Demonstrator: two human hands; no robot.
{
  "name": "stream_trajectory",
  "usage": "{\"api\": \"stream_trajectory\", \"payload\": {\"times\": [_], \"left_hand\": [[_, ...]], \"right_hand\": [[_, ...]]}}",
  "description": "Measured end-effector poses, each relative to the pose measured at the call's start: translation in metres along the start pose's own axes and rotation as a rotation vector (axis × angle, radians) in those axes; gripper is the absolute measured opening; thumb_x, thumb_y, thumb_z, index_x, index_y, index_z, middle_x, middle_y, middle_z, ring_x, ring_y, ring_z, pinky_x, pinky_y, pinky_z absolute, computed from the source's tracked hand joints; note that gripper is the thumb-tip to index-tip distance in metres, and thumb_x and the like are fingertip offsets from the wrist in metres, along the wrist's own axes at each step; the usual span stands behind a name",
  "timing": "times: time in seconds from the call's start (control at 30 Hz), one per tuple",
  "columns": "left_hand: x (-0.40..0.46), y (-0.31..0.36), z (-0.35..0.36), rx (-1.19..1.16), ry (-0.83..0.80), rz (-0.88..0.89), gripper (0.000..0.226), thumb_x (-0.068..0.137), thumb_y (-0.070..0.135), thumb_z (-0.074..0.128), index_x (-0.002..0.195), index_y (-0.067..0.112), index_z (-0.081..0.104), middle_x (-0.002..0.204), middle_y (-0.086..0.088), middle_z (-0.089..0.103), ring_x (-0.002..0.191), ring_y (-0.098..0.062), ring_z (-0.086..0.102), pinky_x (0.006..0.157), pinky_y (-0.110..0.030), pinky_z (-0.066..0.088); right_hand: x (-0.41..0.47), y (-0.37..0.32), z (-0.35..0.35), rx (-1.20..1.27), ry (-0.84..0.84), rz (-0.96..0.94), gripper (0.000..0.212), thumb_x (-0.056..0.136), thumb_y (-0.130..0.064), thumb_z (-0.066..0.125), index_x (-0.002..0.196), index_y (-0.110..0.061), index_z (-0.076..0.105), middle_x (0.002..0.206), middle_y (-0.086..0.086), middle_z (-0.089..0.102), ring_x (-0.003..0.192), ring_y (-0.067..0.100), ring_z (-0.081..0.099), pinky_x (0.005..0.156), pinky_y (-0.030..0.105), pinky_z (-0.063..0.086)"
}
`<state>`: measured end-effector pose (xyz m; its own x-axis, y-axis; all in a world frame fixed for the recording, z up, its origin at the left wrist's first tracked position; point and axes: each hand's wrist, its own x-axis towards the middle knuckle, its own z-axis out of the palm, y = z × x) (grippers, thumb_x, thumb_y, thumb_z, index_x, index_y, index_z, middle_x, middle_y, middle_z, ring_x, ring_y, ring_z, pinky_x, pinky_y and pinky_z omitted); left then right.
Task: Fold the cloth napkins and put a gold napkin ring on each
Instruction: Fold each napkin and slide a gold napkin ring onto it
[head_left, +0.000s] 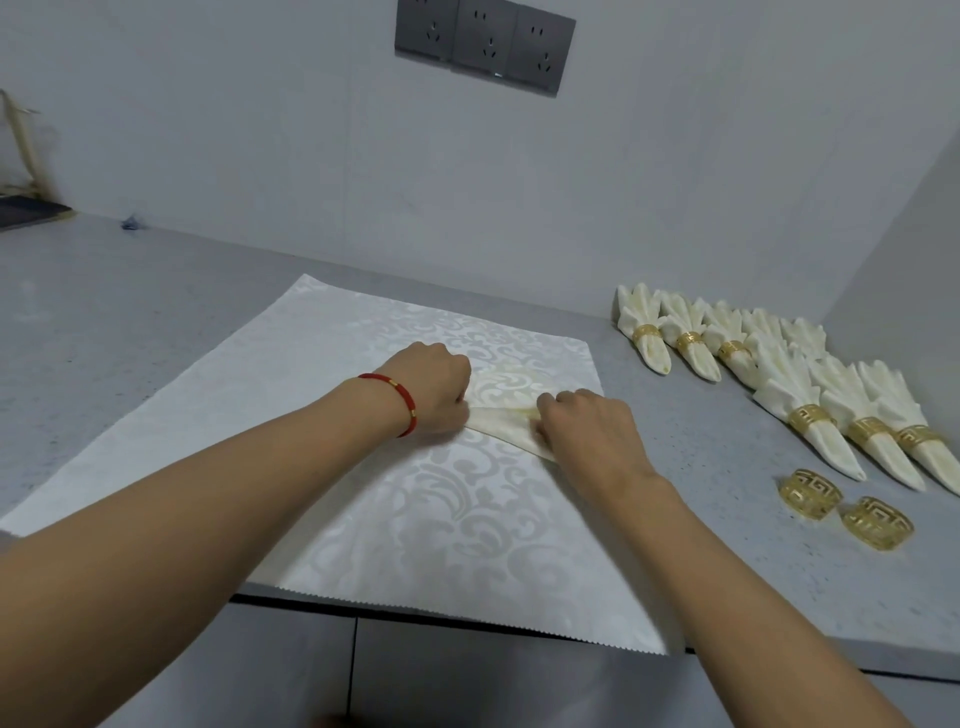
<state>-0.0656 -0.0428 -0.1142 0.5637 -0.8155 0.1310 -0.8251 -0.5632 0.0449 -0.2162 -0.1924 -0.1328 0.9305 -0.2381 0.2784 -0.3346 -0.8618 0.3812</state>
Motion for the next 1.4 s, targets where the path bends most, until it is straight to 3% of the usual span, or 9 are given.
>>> {"api": "stream_trajectory", "payload": {"times": [0.23, 0.4, 0.63, 0.73, 0.8, 1.0, 1.1, 1.23, 1.4], "left_hand": [[0.003, 0.012, 0.014, -0.123, 0.087, -0.167, 0.029, 0.091, 0.043, 0.068, 0.083, 0.017, 0.058, 0.088, -0.004, 0.059, 0.079, -0.027, 0.056, 0.068, -0.033, 0.04], [0.006, 0.014, 0.017, -0.117, 0.136, -0.167, 0.026, 0.093, 0.041, 0.068, 0.087, 0.018, 0.058, 0.088, -0.006, 0.057, 0.09, -0.02, 0.045, 0.068, -0.033, 0.037], [0.013, 0.002, 0.027, -0.321, 0.08, -0.261, 0.04, 0.085, 0.049, 0.073, 0.092, 0.014, 0.057, 0.095, -0.005, 0.064, 0.092, -0.027, 0.06, 0.072, -0.034, 0.044], [0.013, -0.004, 0.031, -0.401, 0.073, -0.348, 0.047, 0.086, 0.057, 0.067, 0.105, 0.016, 0.058, 0.106, -0.002, 0.062, 0.099, -0.026, 0.058, 0.079, -0.034, 0.044], [0.013, -0.003, 0.035, -0.392, 0.089, -0.373, 0.046, 0.093, 0.055, 0.057, 0.114, 0.014, 0.058, 0.117, -0.006, 0.057, 0.104, -0.03, 0.057, 0.082, -0.036, 0.044], [0.007, 0.0, 0.044, -0.473, 0.222, -0.332, 0.022, 0.096, 0.042, 0.059, 0.105, 0.023, 0.064, 0.107, 0.0, 0.052, 0.107, -0.025, 0.047, 0.078, -0.035, 0.04], [-0.004, 0.001, 0.046, -0.489, 0.334, -0.21, 0.013, 0.097, 0.037, 0.059, 0.096, 0.025, 0.064, 0.093, 0.003, 0.058, 0.095, -0.022, 0.051, 0.07, -0.036, 0.04], [-0.009, 0.001, 0.055, -0.286, 0.444, -0.051, 0.015, 0.091, 0.003, 0.061, 0.082, 0.014, 0.067, 0.08, -0.002, 0.058, 0.081, -0.024, 0.047, 0.064, -0.045, 0.049], [-0.007, 0.006, 0.06, -0.103, 0.473, -0.011, 0.025, 0.07, -0.009, 0.076, 0.072, 0.014, 0.066, 0.075, 0.0, 0.056, 0.075, -0.024, 0.048, 0.049, -0.032, 0.038]], "right_hand": [[0.035, -0.008, -0.035, 0.154, -0.023, 0.079, 0.03, 0.101, -0.032, 0.046, 0.077, -0.015, 0.043, 0.071, -0.001, 0.037, 0.075, 0.026, 0.047, 0.067, 0.034, 0.035], [0.09, -0.031, -0.008, 0.812, 0.121, 0.421, 0.025, 0.098, -0.019, 0.048, 0.088, -0.002, 0.063, 0.087, 0.012, 0.067, 0.084, 0.034, 0.061, 0.071, 0.041, 0.051], [0.091, -0.027, 0.038, 1.082, 0.068, 0.752, 0.026, 0.097, -0.018, 0.055, 0.122, -0.009, 0.059, 0.122, 0.008, 0.055, 0.11, 0.028, 0.058, 0.083, 0.03, 0.041], [0.093, -0.025, 0.039, 1.068, 0.067, 0.713, 0.016, 0.092, -0.019, 0.054, 0.085, -0.009, 0.064, 0.089, 0.015, 0.065, 0.091, 0.035, 0.064, 0.078, 0.039, 0.053], [0.093, -0.025, 0.038, 1.072, 0.053, 0.708, 0.029, 0.09, -0.023, 0.054, 0.064, -0.01, 0.048, 0.064, 0.01, 0.053, 0.073, 0.036, 0.056, 0.067, 0.04, 0.047], [0.089, -0.024, 0.031, 1.233, 0.087, 0.77, 0.046, 0.083, -0.054, 0.053, 0.065, -0.012, 0.047, 0.07, 0.006, 0.055, 0.068, 0.028, 0.054, 0.073, 0.046, 0.052], [0.088, -0.022, 0.032, 1.331, 0.168, 0.8, 0.045, 0.086, -0.049, 0.06, 0.065, -0.013, 0.045, 0.065, 0.004, 0.05, 0.062, 0.024, 0.05, 0.066, 0.04, 0.046], [0.082, -0.023, 0.034, 1.235, 0.198, 0.77, 0.011, 0.09, -0.023, 0.062, 0.095, -0.014, 0.057, 0.104, -0.001, 0.057, 0.076, 0.013, 0.053, 0.074, 0.033, 0.042], [0.072, -0.009, 0.024, 0.542, 0.154, 0.362, 0.024, 0.093, -0.006, 0.056, 0.109, -0.023, 0.062, 0.117, 0.001, 0.056, 0.113, 0.026, 0.045, 0.088, 0.037, 0.035]]}}
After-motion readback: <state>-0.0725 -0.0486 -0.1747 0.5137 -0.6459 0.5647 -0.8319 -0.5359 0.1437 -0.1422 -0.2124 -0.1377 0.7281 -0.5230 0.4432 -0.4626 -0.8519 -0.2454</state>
